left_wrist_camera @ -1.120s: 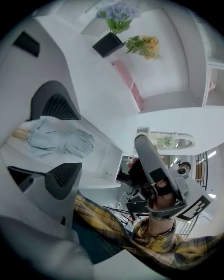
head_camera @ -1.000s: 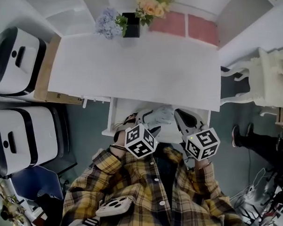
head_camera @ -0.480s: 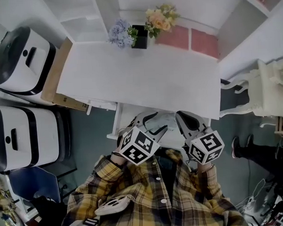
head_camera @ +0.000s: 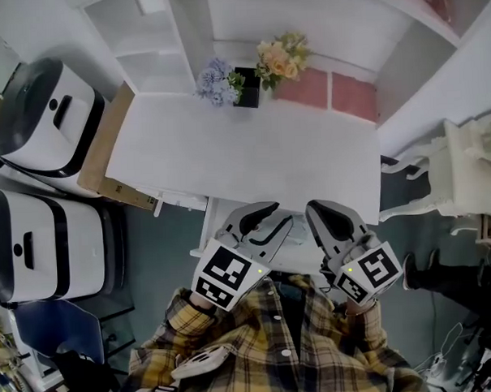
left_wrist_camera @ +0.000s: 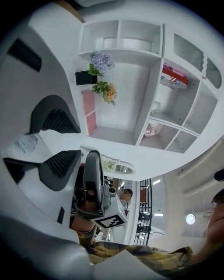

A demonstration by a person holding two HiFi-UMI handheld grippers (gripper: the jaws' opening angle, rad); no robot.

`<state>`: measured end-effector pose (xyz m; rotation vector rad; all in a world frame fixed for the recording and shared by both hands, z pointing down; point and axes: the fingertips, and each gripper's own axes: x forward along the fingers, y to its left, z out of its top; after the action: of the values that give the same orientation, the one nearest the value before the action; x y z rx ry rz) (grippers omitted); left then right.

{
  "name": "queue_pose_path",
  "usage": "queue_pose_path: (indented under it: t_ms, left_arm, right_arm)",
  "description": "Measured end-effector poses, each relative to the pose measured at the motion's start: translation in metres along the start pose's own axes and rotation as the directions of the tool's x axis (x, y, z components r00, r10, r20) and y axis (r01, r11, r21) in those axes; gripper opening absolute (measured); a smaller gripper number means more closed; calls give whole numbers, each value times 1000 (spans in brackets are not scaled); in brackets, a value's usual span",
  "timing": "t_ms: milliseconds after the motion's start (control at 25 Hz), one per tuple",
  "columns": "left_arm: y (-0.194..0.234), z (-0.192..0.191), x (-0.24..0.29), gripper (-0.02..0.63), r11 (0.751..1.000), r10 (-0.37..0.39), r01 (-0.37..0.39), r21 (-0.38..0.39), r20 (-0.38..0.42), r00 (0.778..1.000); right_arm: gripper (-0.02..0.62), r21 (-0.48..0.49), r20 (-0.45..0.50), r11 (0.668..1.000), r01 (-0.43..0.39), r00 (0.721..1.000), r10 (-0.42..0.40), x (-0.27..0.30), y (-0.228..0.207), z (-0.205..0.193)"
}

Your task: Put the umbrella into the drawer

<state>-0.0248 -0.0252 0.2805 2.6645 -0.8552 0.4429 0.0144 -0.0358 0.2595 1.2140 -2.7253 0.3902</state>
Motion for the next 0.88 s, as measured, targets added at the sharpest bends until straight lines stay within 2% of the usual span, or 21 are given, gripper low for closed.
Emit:
queue_pose_path:
  t_ms: [160, 360, 680, 880]
  left_arm:
    - [2, 17, -8, 89, 1000, 19, -18, -11, 52, 998]
    - [0, 27, -9, 37, 999, 34, -32, -15, 98, 995]
    - [-11, 26, -4, 20, 1000, -7, 7, -7, 93, 996]
    - [-14, 23, 1, 20, 1000, -14, 14, 7, 78, 997]
  right_arm:
    - [17, -13, 41, 1000, -21, 999, 21, -2, 6, 20]
    - [18, 4, 39, 1000, -18, 999, 18, -4, 2, 20]
    - [17, 69, 46, 998, 0, 999, -4, -10, -9, 12]
    - [17, 74, 30, 997, 0, 1000, -2, -10, -12, 5]
